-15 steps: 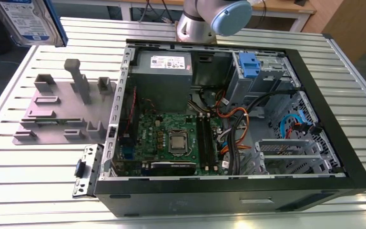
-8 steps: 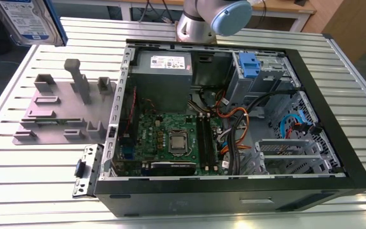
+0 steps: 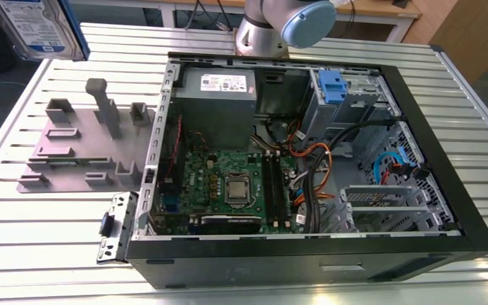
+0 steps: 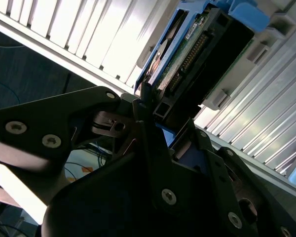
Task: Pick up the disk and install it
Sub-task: 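Pick up the disk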
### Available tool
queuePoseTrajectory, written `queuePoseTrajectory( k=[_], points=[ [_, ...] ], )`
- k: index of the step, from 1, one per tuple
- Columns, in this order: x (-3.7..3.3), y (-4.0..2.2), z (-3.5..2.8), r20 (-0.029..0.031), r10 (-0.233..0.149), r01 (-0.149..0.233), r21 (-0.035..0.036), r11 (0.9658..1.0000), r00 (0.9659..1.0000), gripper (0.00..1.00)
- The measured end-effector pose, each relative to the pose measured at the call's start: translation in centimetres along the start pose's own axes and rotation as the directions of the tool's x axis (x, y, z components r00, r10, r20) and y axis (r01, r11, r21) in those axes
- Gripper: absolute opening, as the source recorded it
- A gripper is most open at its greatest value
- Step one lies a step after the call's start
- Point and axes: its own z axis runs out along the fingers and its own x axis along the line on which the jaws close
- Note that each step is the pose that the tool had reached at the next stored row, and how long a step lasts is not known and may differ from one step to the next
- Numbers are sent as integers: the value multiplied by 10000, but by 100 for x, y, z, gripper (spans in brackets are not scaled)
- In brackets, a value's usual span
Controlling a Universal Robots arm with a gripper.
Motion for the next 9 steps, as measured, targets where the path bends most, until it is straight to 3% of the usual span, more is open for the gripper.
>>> queuePoseTrajectory(
  k=[9],
  points=[
    [-2,0,-19,0,0,0,-1,10000,10000,36]
  ],
)
